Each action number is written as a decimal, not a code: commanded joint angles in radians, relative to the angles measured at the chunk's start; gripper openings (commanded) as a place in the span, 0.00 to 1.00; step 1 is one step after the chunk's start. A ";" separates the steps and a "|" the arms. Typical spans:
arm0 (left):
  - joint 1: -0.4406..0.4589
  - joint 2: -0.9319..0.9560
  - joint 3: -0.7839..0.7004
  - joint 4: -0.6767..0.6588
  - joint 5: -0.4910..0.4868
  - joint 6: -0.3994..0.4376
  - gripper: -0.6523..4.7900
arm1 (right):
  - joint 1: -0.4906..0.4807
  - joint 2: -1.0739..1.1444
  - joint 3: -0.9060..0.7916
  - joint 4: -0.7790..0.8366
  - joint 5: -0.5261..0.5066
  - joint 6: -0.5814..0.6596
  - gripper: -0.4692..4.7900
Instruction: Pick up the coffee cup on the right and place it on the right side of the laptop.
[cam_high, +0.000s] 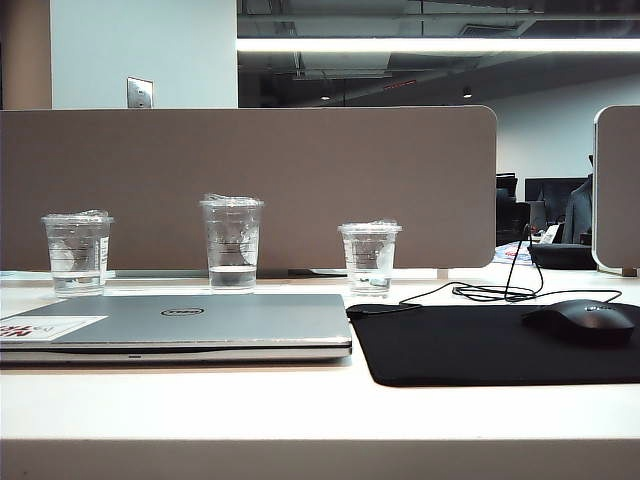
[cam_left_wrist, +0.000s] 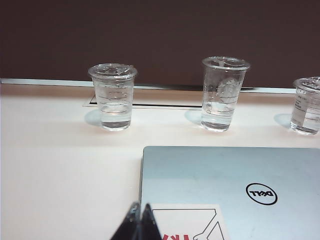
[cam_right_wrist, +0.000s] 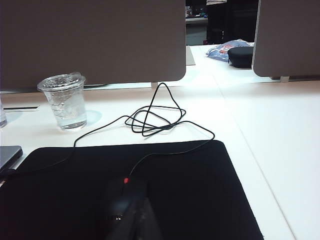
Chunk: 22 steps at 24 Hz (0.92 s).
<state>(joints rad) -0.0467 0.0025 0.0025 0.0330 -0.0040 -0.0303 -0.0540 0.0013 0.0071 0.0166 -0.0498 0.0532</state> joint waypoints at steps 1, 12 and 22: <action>0.003 0.000 0.004 0.011 -0.004 0.004 0.11 | 0.000 -0.002 -0.006 0.017 0.003 0.003 0.09; 0.002 0.001 0.048 -0.010 -0.093 -0.058 0.11 | 0.001 0.001 0.072 0.022 -0.038 0.051 0.09; 0.001 0.019 0.155 -0.021 -0.050 -0.109 0.11 | 0.001 0.024 0.194 -0.022 -0.039 0.049 0.09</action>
<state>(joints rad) -0.0467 0.0059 0.1375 0.0093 -0.0704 -0.1326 -0.0536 0.0135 0.1860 -0.0181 -0.0872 0.0990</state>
